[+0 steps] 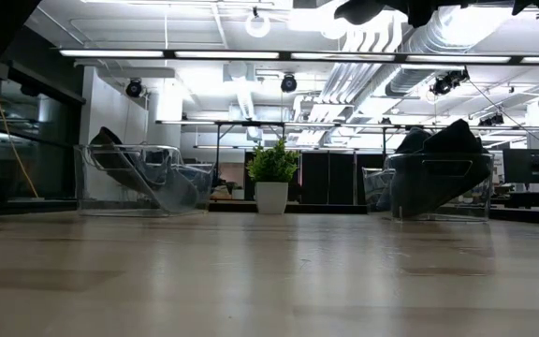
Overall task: Pick & Place hat
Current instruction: Put the gray cap into the left transparent bin
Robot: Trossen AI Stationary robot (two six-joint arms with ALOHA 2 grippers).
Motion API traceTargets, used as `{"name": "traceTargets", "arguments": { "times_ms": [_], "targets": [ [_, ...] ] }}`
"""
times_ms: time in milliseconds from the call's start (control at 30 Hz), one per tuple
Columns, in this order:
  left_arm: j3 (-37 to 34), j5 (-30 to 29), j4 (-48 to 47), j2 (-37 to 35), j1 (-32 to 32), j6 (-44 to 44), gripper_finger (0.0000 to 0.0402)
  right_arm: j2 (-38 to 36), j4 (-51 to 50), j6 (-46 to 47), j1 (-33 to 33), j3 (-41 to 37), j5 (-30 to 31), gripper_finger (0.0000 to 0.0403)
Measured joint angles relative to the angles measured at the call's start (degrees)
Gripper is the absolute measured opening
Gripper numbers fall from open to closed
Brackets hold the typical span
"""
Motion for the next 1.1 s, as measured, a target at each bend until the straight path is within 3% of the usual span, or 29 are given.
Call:
{"name": "traceTargets", "arguments": {
  "times_ms": [300, 500, 800, 933, 1100],
  "targets": [
    [-0.1, 0.3, -2.1, 0.1, -0.3, -0.8, 0.0031, -0.2, -1.0, 4.3, -0.2, 0.0, 1.6, 0.0012],
    [-0.1, 0.5, -4.3, 0.1, -0.2, -0.7, 0.004, -0.5, -3.5, 11.4, -0.1, 0.0, 3.4, 0.0009],
    [-0.1, 2.0, -5.8, 0.2, -0.1, 2.0, 0.0049, -2.9, -7.3, 13.3, 0.0, 0.0, 4.4, 0.0005],
    [-0.1, 4.1, -5.6, 0.2, -0.2, 5.2, 0.0094, -4.0, -8.7, 13.2, 0.0, 0.0, 4.3, 0.0005],
    [-0.1, 7.2, -5.4, 0.2, -0.2, 6.3, 0.0192, -4.5, -9.4, 13.2, 0.0, 0.0, 4.7, 0.0005]
  ]
}}
